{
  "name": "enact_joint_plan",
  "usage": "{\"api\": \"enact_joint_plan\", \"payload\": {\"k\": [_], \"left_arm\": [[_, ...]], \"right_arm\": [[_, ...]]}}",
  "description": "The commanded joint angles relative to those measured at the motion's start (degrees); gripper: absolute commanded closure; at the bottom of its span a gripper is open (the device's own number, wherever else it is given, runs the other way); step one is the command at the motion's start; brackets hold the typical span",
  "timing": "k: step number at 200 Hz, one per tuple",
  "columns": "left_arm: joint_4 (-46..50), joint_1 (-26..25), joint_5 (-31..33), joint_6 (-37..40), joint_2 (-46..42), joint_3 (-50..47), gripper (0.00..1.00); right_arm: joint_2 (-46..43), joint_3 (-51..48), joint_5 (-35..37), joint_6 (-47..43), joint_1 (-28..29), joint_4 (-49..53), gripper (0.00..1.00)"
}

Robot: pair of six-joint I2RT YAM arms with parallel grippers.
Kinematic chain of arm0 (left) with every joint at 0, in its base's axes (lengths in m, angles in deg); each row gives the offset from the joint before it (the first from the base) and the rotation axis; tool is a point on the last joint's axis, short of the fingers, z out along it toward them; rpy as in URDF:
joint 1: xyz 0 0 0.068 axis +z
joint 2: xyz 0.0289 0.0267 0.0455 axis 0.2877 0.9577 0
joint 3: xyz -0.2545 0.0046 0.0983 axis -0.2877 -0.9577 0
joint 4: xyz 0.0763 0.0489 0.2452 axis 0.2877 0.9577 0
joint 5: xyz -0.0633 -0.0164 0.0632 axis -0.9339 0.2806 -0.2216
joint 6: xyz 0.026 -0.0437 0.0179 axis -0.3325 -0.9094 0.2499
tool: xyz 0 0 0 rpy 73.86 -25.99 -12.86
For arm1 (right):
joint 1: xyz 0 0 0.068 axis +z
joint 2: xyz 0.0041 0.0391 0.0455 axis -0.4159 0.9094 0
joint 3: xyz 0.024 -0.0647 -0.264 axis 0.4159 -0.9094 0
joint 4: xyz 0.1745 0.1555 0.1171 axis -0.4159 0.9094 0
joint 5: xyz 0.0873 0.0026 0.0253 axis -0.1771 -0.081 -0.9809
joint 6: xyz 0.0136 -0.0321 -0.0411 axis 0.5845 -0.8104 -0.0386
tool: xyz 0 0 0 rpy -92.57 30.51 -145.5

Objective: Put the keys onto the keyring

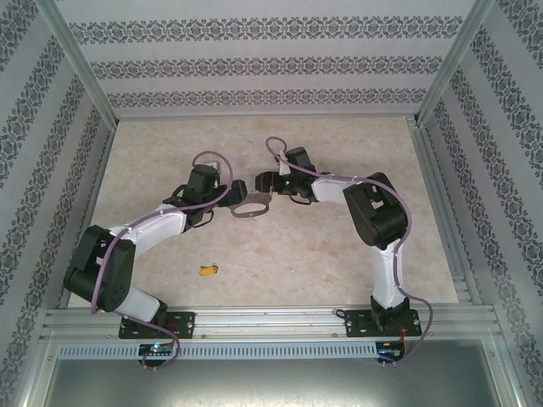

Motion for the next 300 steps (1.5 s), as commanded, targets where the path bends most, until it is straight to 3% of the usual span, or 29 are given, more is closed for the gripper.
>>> {"api": "enact_joint_plan", "payload": {"k": [1, 174, 211, 300], "left_arm": [[-3.2, 0.5, -1.1, -1.5, -2.0, -1.2, 0.0], [-4.7, 0.5, -1.9, -3.3, -3.5, -2.6, 0.0], [-4.9, 0.5, -2.3, -3.3, -3.0, -2.4, 0.0], [-4.8, 0.6, -2.3, -3.8, -2.3, -1.8, 0.0]], "right_arm": [[-0.6, -2.0, -1.2, 0.6, 1.0, -0.7, 0.24], [-15.7, -17.0, -3.3, 3.5, 7.3, -2.9, 0.26], [-20.4, -20.0, 1.4, 0.7, 8.3, -1.2, 0.26], [-15.5, -16.0, -2.0, -1.1, 8.4, -1.2, 0.27]]}}
